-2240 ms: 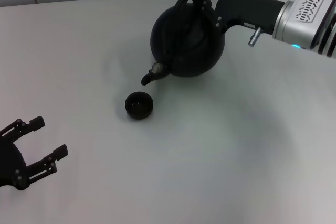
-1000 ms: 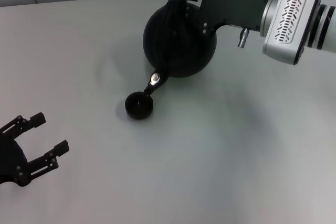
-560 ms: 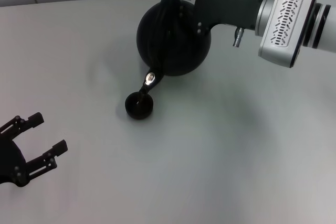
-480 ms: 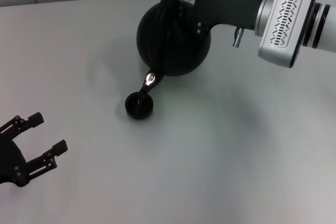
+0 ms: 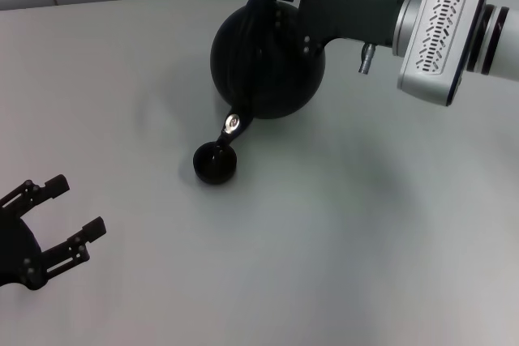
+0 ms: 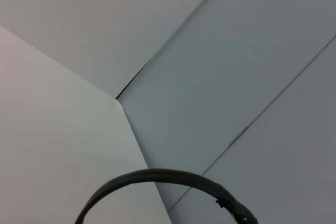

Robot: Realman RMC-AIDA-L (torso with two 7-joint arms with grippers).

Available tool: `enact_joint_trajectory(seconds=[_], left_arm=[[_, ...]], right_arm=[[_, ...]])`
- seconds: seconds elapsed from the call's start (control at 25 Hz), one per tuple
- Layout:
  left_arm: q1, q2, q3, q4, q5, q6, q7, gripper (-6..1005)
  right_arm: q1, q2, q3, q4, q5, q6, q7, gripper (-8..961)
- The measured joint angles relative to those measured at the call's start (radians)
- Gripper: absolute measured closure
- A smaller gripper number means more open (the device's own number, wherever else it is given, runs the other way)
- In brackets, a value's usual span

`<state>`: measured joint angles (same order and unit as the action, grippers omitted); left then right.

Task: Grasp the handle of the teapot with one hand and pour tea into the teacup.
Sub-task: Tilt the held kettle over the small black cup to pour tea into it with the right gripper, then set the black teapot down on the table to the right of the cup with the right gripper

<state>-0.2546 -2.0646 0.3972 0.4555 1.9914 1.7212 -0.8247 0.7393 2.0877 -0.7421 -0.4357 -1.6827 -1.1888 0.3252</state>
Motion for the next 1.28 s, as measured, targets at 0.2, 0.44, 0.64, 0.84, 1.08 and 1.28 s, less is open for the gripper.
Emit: enact_joint_trajectory(seconds=[0.2, 0.44, 0.64, 0.84, 1.08, 1.28], left_arm=[[0.0, 0.0, -0.001, 0.0, 0.0, 0.001, -0.001, 187], [0.0, 0.0, -0.002, 0.0, -0.007, 0.004, -0.002, 186], [0.002, 0.001, -0.002, 0.0, -0.011, 0.009, -0.002, 186], [0.002, 0.002, -0.003, 0.0, -0.013, 0.017, 0.002, 186], [0.001, 0.002, -0.003, 0.0, -0.013, 0.019, 0.006, 186], [0.002, 0.004, -0.003, 0.001, -0.013, 0.019, 0.006, 186]], right_arm=[[0.0, -0.001, 0.008, -0.001, 0.002, 0.009, 0.1, 887], [-0.023, -0.006, 0.013, -0.036, 0.002, 0.045, 0.359, 887], [-0.056, -0.008, 0.035, -0.075, 0.009, 0.045, 0.556, 887], [-0.117, -0.009, 0.06, -0.094, 0.059, 0.037, 0.702, 887], [-0.173, -0.012, 0.073, -0.093, 0.1, 0.034, 0.76, 887], [-0.206, -0.012, 0.077, -0.092, 0.105, 0.021, 0.78, 887]])
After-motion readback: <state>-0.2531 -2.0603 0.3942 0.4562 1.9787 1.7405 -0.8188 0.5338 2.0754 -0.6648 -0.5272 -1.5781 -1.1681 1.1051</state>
